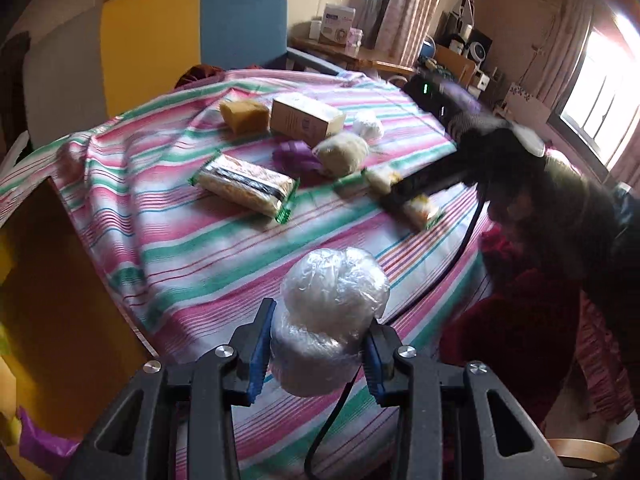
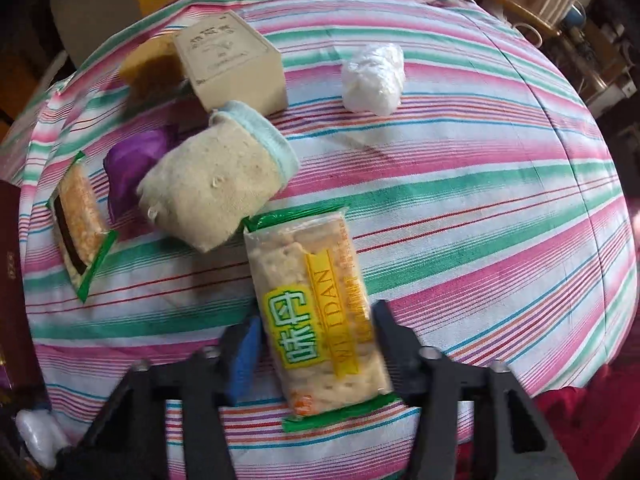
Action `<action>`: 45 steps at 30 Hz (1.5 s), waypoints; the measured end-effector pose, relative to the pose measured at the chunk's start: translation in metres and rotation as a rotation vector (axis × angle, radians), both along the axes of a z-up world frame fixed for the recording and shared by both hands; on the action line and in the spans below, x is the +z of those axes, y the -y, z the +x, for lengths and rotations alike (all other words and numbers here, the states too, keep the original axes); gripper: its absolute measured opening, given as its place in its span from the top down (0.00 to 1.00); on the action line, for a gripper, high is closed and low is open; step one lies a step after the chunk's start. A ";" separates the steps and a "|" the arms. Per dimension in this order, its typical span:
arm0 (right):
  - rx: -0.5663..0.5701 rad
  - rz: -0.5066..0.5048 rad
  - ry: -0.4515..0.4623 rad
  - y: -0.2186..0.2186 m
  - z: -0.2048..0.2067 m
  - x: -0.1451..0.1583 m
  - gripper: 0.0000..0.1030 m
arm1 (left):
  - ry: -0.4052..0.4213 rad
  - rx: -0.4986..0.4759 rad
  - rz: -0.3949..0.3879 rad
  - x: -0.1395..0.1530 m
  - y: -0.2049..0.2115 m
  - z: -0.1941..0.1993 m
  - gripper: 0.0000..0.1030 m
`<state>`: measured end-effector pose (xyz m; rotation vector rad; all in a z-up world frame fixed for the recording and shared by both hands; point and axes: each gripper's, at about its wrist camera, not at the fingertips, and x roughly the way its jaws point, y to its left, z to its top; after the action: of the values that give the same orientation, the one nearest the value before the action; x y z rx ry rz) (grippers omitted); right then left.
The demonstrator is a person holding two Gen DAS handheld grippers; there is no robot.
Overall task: Organize objects
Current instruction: 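Lift the wrapped ball toward the tray while the right gripper grasps the WEIDAN cracker pack, then lower the wrapped ball into the gold tray and open the left gripper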
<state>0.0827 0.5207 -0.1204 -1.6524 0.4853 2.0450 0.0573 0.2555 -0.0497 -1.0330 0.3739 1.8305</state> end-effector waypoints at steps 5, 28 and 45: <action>0.057 0.025 0.002 0.014 0.001 -0.003 0.51 | -0.007 0.078 0.055 0.025 0.033 -0.009 0.62; 0.068 0.027 -0.022 0.018 0.018 0.001 0.49 | 0.204 0.726 0.002 0.018 0.199 -0.236 0.62; 0.078 0.029 -0.033 0.016 0.028 0.008 0.49 | 0.263 0.863 -0.136 -0.032 0.216 -0.275 0.35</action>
<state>0.1112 0.5044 -0.1126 -1.6464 0.4059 2.1284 -0.2181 0.0396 -0.0817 -1.6775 -0.1494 2.3824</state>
